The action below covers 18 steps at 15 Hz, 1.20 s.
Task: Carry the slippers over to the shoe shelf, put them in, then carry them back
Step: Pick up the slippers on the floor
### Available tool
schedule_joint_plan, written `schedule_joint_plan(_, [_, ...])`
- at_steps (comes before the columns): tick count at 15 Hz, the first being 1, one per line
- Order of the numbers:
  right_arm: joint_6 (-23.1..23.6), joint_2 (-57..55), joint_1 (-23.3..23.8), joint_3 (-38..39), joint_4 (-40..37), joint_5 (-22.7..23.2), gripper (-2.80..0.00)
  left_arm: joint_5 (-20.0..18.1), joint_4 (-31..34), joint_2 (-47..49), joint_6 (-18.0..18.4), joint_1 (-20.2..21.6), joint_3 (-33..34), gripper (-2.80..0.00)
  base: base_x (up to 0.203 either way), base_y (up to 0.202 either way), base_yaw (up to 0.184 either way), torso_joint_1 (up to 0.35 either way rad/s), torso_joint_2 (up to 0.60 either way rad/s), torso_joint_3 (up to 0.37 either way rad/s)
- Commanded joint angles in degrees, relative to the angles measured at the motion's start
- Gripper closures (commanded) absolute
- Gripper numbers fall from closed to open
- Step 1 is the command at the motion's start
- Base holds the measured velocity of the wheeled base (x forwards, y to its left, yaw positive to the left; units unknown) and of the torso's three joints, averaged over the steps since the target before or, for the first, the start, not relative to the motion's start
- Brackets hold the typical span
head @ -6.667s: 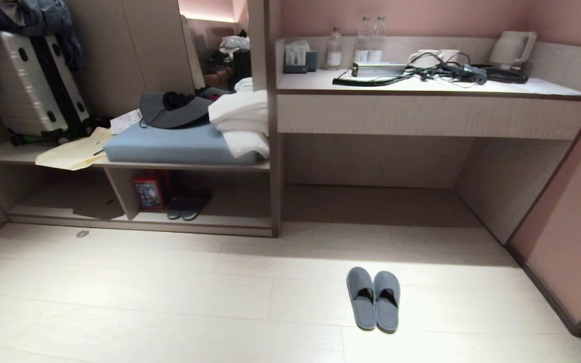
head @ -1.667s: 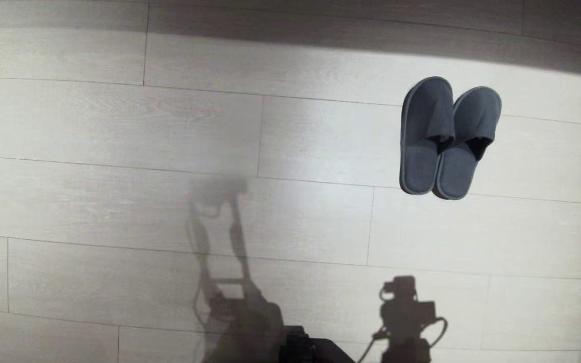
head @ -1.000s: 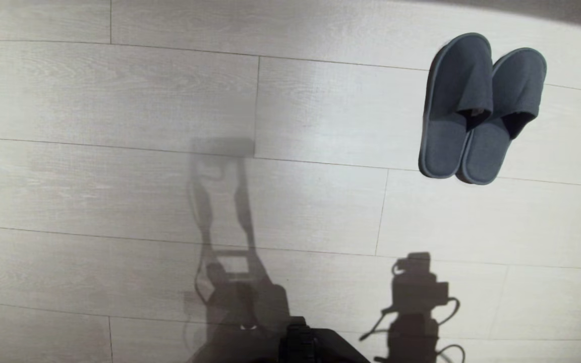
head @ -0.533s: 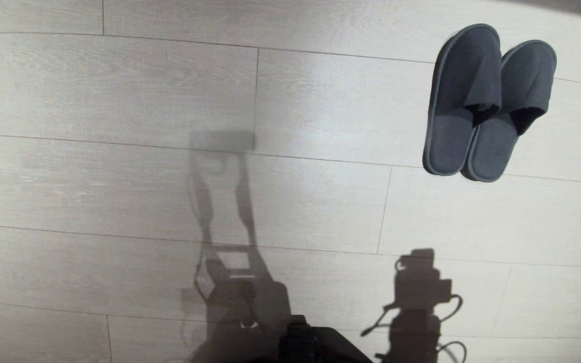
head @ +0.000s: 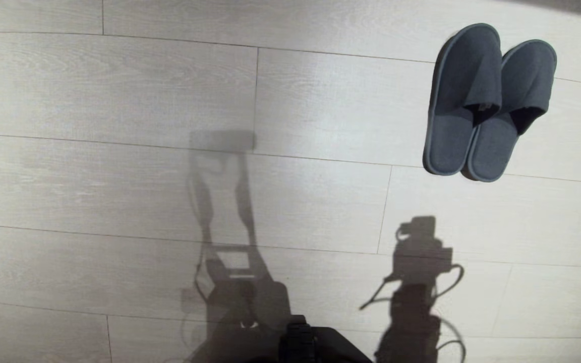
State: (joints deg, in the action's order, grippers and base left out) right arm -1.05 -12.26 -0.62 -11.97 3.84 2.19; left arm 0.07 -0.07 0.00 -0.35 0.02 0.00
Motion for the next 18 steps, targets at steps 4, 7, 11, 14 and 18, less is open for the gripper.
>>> schedule_joint_plan(4, [0.42,-35.81,-0.21,-7.59,14.13,-0.16,0.0,0.02,-0.01,-0.09,0.0,0.06,0.0,0.0,0.0,0.0,0.0,0.0,0.0,0.0])
schedule_joint_plan(7, [0.88,-58.07,-0.23,-10.9,30.67,-2.02,0.0,0.02,-0.01,-0.09,0.0,-0.02,0.0,0.0,0.0,0.0,0.0,0.0,0.0,0.0])
schedule_joint_plan(11, [2.53,-77.87,-0.32,-16.42,55.07,-7.25,-2.8,0.02,-0.01,-0.09,0.09,-0.02,0.0,0.0,0.0,0.0,0.0,0.0,0.0,0.0])
schedule_joint_plan(14, [3.07,-81.65,-0.34,-21.43,59.95,-7.86,-2.8,0.02,-0.01,-0.09,0.27,-0.02,0.0,0.0,0.0,0.0,0.0,0.0,0.0,0.0])
schedule_joint_plan(18, [3.95,-86.97,-0.27,-25.34,66.79,-8.14,-2.8,0.11,-0.01,-0.09,0.35,0.06,0.0,0.0,0.0,0.0,0.0,0.0,0.0,0.0])
